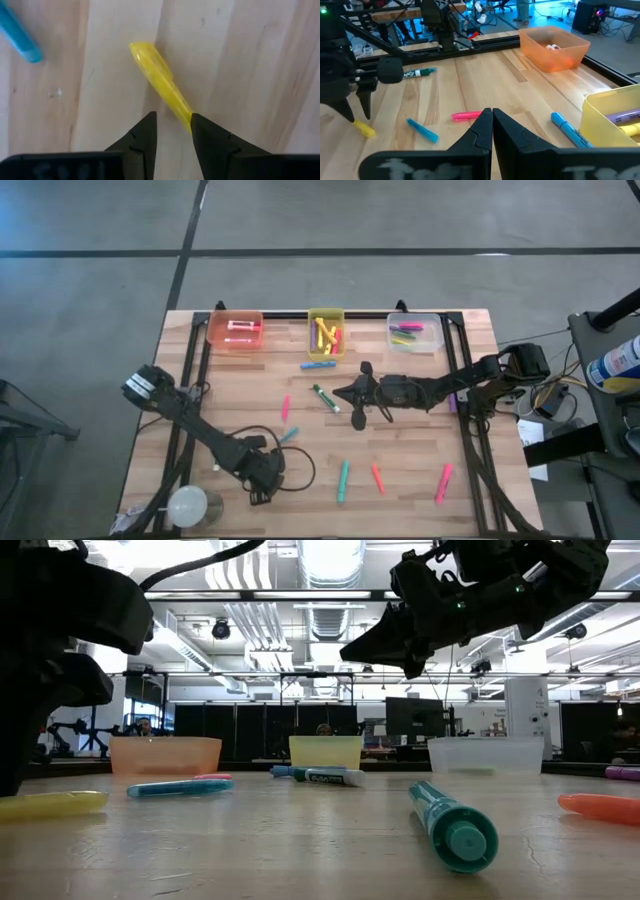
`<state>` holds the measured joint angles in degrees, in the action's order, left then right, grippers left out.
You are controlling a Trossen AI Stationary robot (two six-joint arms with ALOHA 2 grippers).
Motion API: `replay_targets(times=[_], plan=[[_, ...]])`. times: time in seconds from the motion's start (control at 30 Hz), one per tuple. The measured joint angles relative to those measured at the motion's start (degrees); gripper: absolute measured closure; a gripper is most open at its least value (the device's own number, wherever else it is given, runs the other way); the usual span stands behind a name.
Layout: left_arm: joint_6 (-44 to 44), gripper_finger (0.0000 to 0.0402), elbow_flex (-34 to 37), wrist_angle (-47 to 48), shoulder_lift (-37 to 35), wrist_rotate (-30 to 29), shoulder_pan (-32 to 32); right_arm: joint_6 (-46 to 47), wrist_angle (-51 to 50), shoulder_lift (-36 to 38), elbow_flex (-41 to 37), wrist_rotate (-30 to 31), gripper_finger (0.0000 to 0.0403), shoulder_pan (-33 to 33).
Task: Pick & Place Markers
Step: Put the yellow pen into the transparent bin
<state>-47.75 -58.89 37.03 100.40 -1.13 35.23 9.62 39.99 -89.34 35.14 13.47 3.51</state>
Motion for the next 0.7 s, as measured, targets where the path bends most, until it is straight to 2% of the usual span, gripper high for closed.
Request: replay_targets(times=[0.27, 0.47, 0.7], plan=[[-1.3, 0.0334, 1.0, 5.8, -0.4, -3.3, 0.0, -0.2, -0.4, 0.0, 0.0, 0.0, 0.0394, 0.0], [0.8, 0.0369, 1.1, 6.7, -0.5, -3.3, 0.0, -0.2, -0.5, 0.0, 0.0, 0.0, 0.0394, 0.0], [2.7, 0.0357, 0.5, 11.6, -2.5, -3.9, -0.1, -0.2, -0.5, 0.0, 0.0, 0.0, 0.0394, 0.0]])
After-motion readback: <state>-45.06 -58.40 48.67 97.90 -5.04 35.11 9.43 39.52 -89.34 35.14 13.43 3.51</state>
